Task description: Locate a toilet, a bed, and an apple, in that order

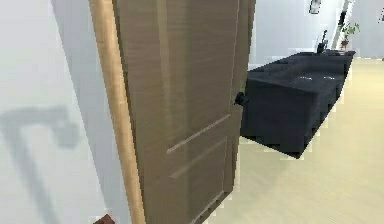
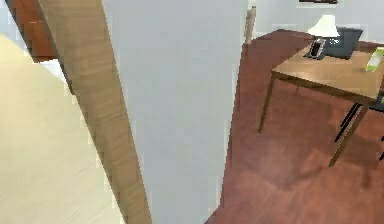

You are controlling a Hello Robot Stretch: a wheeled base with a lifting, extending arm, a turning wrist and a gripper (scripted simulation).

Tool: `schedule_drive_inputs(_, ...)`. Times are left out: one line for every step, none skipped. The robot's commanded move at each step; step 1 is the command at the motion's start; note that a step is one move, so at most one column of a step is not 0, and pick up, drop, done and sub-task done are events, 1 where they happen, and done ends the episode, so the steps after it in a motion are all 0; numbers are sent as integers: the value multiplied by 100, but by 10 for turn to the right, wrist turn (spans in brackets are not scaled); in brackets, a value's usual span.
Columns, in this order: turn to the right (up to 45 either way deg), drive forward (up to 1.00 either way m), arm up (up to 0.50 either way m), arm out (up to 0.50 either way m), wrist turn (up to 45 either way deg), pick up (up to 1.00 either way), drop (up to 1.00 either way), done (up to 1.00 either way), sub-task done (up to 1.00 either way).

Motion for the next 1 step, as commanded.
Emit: schedule_drive_inputs(210,0,0,0,0,0,0,0,0)
